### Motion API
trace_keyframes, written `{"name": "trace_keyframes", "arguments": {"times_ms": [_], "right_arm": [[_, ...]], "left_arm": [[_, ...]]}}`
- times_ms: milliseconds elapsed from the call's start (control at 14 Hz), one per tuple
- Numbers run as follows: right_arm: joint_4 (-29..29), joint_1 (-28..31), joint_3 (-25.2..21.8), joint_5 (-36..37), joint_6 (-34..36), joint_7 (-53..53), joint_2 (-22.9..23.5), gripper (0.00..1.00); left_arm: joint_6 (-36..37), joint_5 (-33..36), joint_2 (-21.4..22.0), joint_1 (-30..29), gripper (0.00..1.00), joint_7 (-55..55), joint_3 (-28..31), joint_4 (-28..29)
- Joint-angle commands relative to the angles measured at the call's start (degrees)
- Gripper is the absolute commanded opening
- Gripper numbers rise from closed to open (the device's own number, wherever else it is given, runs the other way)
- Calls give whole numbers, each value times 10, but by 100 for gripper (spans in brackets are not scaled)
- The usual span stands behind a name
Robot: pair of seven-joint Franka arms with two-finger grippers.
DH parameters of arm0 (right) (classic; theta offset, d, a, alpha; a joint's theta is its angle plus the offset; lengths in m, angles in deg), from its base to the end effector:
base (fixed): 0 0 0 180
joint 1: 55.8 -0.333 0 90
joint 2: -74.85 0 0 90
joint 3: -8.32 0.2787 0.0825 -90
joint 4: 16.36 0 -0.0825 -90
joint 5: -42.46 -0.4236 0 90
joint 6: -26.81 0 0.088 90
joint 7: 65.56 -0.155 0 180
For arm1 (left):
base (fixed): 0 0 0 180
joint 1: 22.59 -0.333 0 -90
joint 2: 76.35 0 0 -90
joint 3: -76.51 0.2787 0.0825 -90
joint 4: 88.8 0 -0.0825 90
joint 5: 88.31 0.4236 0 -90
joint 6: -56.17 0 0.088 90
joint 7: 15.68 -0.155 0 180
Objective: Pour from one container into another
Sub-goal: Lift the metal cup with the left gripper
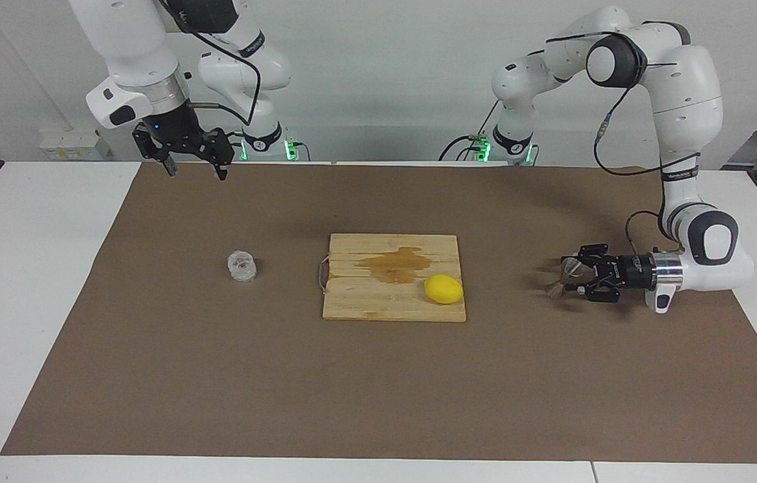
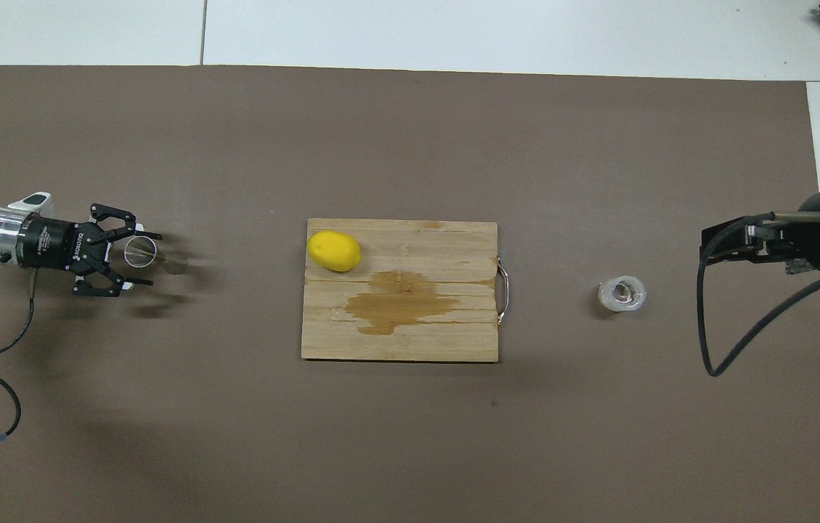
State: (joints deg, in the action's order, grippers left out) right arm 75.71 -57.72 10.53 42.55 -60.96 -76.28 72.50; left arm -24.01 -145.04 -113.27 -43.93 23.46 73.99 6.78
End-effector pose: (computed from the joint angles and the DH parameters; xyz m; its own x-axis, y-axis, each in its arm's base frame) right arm 0.5754 0.0416 0.5415 0.9928 -0.1149 -0.0329 -0.1147 -0.9934 0.0094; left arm 0.5987 0.0569 0.1764 0.0798 0.2508 -0.9647 0.9789 -0.2024 0.0284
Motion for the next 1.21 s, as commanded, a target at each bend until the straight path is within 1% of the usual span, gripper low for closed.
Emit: {"name": "trace_keyframes", "arguments": {"times_ms": [0,214,427,783,1139], "right_arm": [[14,3,-2,-13,0,4,-12,100],[14,3,-2,-14,0,4,-12,100],[14,3,-2,-14,0,4,-12,100],[14,3,-2,-14,0,4,-12,100],[14,3,-2,-14,0,4,-12,100]], "left_arm": [[8,-11,-1,0,69,-10,2,7],[8,-12,-1,-1,65,-10,2,7],[8,-12,-2,-1,54,-10,2,7],[8,-13,-3,-3,51,-11,1,7],[13,-22,-6,-5,44,-10,2,7]]}}
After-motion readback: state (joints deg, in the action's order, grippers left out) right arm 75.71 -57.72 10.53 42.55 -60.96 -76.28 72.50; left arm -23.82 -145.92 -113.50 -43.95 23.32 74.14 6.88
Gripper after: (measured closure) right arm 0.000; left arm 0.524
